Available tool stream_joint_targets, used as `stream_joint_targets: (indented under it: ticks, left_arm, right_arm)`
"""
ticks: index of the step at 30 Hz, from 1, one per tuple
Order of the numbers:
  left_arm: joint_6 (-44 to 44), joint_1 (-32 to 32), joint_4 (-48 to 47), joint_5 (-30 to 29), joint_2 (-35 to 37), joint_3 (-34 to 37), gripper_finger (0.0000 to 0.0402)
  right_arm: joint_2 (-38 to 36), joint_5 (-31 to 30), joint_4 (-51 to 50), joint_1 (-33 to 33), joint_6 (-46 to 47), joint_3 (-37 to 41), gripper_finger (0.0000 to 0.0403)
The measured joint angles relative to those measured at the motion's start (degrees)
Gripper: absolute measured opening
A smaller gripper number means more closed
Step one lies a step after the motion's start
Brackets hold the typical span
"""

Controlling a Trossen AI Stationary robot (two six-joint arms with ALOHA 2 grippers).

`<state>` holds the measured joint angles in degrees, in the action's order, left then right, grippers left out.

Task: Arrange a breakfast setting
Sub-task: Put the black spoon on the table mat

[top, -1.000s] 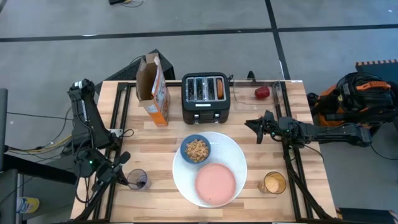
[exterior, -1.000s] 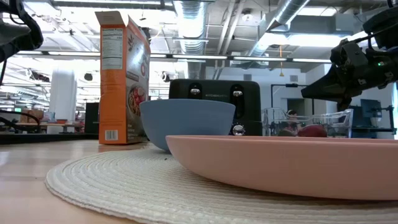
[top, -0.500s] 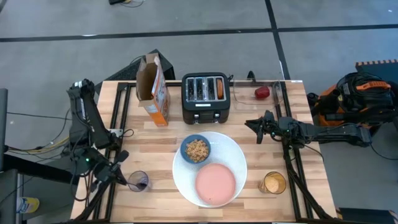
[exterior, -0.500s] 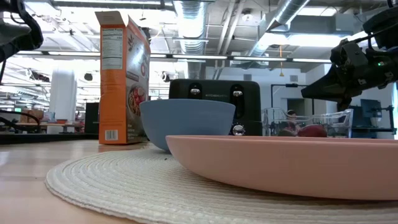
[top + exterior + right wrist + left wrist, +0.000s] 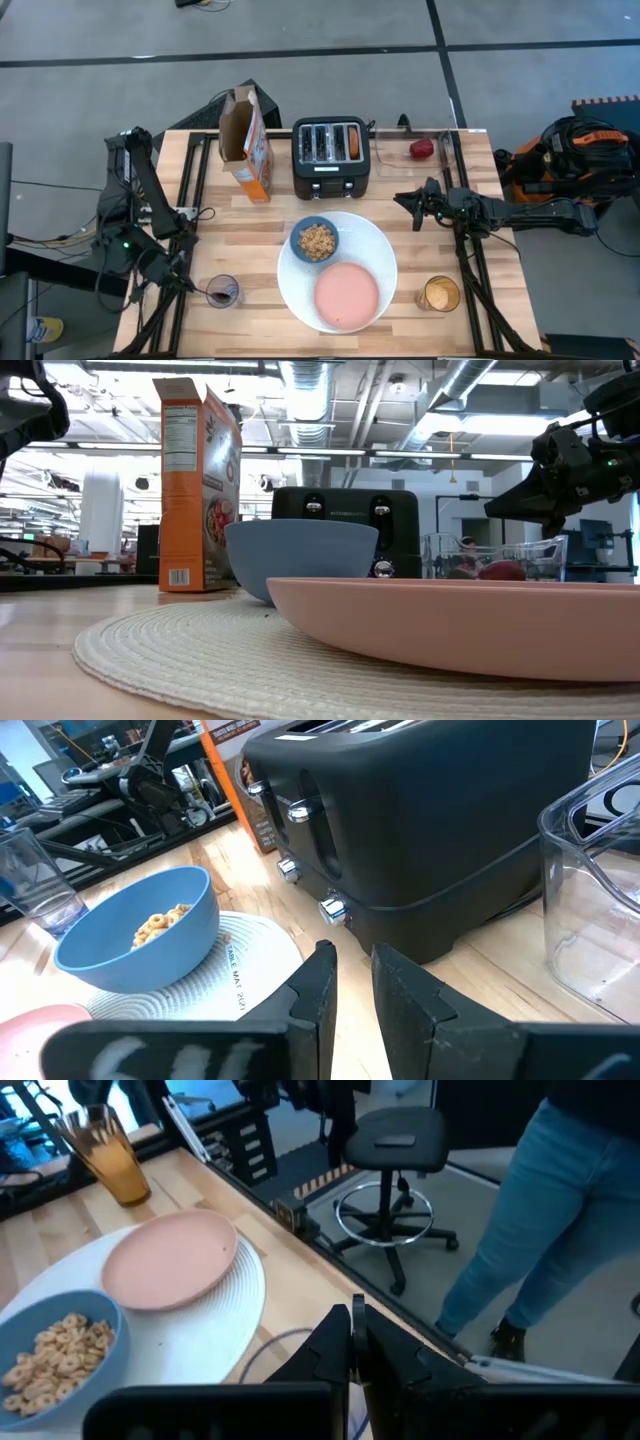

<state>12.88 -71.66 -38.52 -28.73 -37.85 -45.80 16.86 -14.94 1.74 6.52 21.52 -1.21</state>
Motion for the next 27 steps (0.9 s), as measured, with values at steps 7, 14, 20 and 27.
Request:
stream_joint_targets:
  ticks: [7, 14, 20, 27]
  left_arm:
    - [0.01, 0.01, -3.55, -0.02, -0.02, -6.35, 0.0]
    - [-2.62, 0.0, -4.73, -1.31, -0.02, -11.7, 0.0]
    - [-8.42, 0.0, -4.39, -9.3, -0.73, -14.44, 0.0]
    - [-11.36, 2.35, -4.51, -22.49, -6.21, -14.43, 0.0]
  right_arm:
    - [0.0, 0.0, 0.0, -0.01, 0.0, 0.0, 0.0091]
    - [0.0, 0.0, 0.0, -0.02, -0.02, 0.0, 0.0091]
    - [0.0, 0.0, 0.0, 0.0, 0.0, 0.0, 0.0091]
    - [0.0, 0.0, 0.01, 0.0, -0.01, 0.01, 0.0091]
